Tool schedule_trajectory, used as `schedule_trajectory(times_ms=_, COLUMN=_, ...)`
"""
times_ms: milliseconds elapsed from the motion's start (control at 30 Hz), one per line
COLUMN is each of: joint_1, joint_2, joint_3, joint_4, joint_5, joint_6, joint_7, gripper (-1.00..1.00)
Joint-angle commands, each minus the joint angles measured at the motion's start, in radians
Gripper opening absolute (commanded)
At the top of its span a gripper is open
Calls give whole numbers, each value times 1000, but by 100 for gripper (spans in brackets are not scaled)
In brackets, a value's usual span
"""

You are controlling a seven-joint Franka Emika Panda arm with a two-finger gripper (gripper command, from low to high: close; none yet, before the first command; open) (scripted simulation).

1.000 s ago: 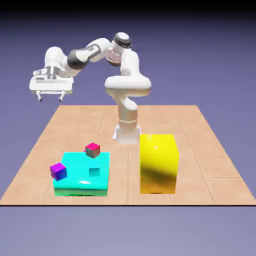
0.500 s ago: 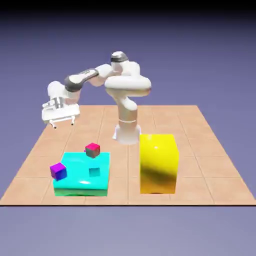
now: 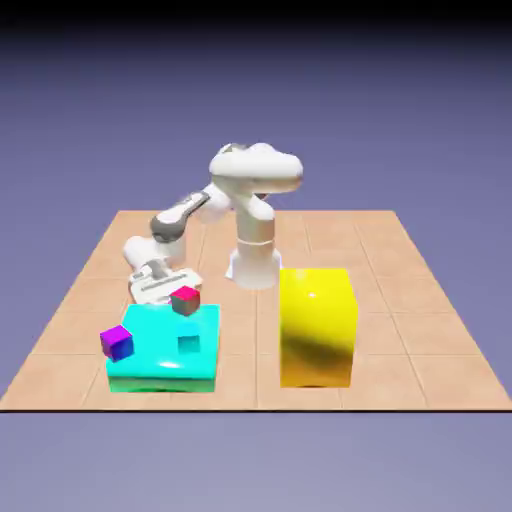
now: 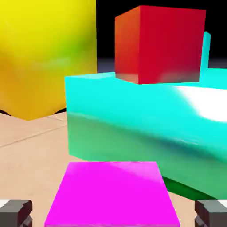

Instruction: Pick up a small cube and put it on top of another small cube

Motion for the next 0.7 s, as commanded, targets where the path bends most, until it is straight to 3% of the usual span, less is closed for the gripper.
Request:
schedule_trajectory(times_ms=0, joint_1=-19, joint_2=11, joint_3=36, joint_4=3, joint_5=33, joint_6=-33, joint_7=-3, gripper=-100)
schedule_trajectory(times_ms=100, joint_1=-67, joint_2=48, joint_3=140, joint_4=1, joint_5=129, joint_6=-110, joint_7=-11, gripper=-100)
schedule_trajectory(times_ms=567, joint_1=59, joint_2=361, joint_3=423, joint_4=-415, joint_5=527, joint_6=499, joint_7=49, gripper=-100)
schedule_trajectory(times_ms=667, joint_1=97, joint_2=363, joint_3=408, joint_4=-418, joint_5=526, joint_6=540, joint_7=46, gripper=-100)
